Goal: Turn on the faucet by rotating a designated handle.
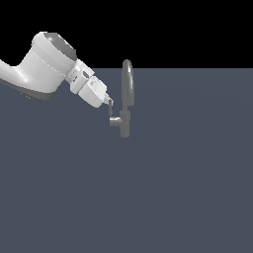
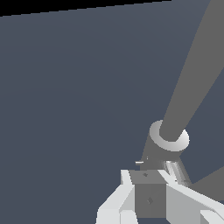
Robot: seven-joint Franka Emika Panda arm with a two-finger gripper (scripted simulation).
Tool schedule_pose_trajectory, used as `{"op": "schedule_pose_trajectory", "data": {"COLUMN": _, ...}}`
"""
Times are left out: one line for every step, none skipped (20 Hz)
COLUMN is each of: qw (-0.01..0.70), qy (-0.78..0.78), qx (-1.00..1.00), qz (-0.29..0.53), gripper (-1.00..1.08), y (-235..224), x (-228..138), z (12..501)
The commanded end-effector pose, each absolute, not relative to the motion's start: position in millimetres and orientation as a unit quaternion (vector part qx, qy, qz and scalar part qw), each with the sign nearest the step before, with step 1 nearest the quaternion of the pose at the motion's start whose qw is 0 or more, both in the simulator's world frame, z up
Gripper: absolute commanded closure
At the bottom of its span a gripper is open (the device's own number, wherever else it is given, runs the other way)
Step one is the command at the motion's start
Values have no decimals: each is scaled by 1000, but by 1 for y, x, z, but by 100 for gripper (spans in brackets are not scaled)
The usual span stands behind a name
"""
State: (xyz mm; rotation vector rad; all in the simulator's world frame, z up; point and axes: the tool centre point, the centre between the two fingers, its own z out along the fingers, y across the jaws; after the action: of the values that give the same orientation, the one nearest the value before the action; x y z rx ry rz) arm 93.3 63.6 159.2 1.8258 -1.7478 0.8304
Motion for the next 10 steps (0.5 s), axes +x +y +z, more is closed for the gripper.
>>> {"op": "schedule_pose_trajectory", "data": {"qw": 238, "qy": -638, "qx": 667, "qz": 303, "gripper": 108, "y": 64, "x": 94, "z": 159}}
{"op": "schedule_pose_trajectory", "data": {"qw": 238, "qy": -638, "qx": 667, "qz": 303, "gripper": 108, "y": 64, "x": 93, "z": 159}}
{"op": "schedule_pose_trajectory", "data": {"qw": 238, "qy": -638, "qx": 667, "qz": 303, "gripper": 108, "y": 63, "x": 91, "z": 159}}
{"op": "schedule_pose_trajectory", "data": {"qw": 238, "qy": -638, "qx": 667, "qz": 303, "gripper": 108, "y": 63, "x": 88, "z": 160}}
{"op": "schedule_pose_trajectory", "data": {"qw": 238, "qy": -638, "qx": 667, "qz": 303, "gripper": 108, "y": 63, "x": 86, "z": 161}}
{"op": "schedule_pose_trajectory", "data": {"qw": 238, "qy": -638, "qx": 667, "qz": 303, "gripper": 108, "y": 63, "x": 83, "z": 161}}
{"op": "schedule_pose_trajectory", "data": {"qw": 238, "qy": -638, "qx": 667, "qz": 303, "gripper": 108, "y": 62, "x": 80, "z": 162}}
{"op": "schedule_pose_trajectory", "data": {"qw": 238, "qy": -638, "qx": 667, "qz": 303, "gripper": 108, "y": 62, "x": 77, "z": 162}}
{"op": "schedule_pose_trajectory", "data": {"qw": 238, "qy": -638, "qx": 667, "qz": 303, "gripper": 108, "y": 62, "x": 75, "z": 163}}
{"op": "schedule_pose_trajectory", "data": {"qw": 238, "qy": -638, "qx": 667, "qz": 303, "gripper": 108, "y": 62, "x": 72, "z": 164}}
